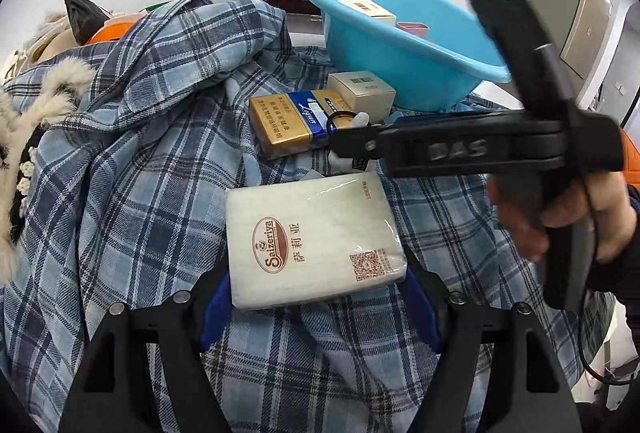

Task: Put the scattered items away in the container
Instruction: 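Lift the tissue pack with the left tool while the right tool grasps the black hair tie, then carry the tissue pack with the left tool while the right tool carries the hair tie over the basin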

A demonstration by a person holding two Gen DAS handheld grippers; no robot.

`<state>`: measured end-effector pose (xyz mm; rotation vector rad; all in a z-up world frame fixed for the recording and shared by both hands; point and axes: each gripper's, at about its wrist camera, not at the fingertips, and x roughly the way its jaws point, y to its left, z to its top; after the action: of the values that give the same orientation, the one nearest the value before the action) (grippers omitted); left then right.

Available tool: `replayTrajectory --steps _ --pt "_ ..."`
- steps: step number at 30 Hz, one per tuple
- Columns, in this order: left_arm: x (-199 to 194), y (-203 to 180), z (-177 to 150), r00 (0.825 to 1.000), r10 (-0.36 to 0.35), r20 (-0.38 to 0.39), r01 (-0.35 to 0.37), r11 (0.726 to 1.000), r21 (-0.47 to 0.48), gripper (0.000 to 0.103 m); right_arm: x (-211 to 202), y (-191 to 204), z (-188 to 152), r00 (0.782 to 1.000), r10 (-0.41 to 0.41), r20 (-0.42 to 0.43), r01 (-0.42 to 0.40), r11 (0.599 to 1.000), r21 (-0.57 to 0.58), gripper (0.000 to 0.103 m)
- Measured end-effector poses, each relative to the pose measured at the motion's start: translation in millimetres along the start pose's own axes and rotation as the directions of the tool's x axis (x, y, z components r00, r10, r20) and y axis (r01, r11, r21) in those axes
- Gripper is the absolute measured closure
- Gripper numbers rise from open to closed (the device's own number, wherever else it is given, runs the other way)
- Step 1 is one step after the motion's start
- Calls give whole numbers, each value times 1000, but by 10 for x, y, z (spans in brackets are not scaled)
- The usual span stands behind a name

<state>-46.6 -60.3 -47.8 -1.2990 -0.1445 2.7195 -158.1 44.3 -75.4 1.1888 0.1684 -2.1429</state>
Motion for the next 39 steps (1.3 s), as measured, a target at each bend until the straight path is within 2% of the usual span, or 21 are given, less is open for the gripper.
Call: replayTrajectory --steps 3,6,8,9,10,18,21,23,25,28,29,33,39 --pt "-8 -4 8 1000 -2 1 2 1000 0 27 76 31 -6 1000 -8 3 8 1000 -19 21" --pt "13 -18 12 1000 4 -7 -4 1000 -2 27 140 52 1 1000 3 -16 -4 999 -46 32" --pt "26 -20 14 1000 -1 -13 1 1000 -9 27 173 36 -7 999 13 -30 -14 999 -45 61" --pt "27 -24 17 1000 -7 -15 7 1000 -10 27 182 40 -20 999 -3 -42 0 998 -62 69" --pt "21 -35 17 1000 -14 -16 13 1000 -8 27 157 41 -39 999 -16 -41 13 997 -71 74" --pt "-37 -120 44 1000 -19 8 19 1000 14 27 -579 -177 -334 999 -19 36 21 999 -29 74" --pt "-49 -190 45 998 -56 4 56 998 13 27 -980 -289 -576 992 -64 109 62 998 24 74" --pt "-65 -273 40 998 -55 15 55 998 29 27 -1234 -279 -811 972 -166 167 163 986 33 74" --pt "-65 -368 35 999 -47 26 45 998 52 27 -1431 -266 -1043 934 -282 222 275 960 62 74" --pt "-33 -506 39 997 -70 25 68 996 65 27 -1635 -317 -1375 893 -373 251 350 927 133 74" --pt "-14 -557 40 996 -85 19 84 994 67 27 -1672 -343 -1465 886 -393 247 364 918 156 73" --pt "34 -728 33 995 -98 6 98 991 91 27 -1734 -555 -1715 890 -402 215 354 906 231 73" --pt "29 -824 42 996 -86 11 84 991 105 27 -1665 -624 -1733 894 -399 206 344 904 255 73"
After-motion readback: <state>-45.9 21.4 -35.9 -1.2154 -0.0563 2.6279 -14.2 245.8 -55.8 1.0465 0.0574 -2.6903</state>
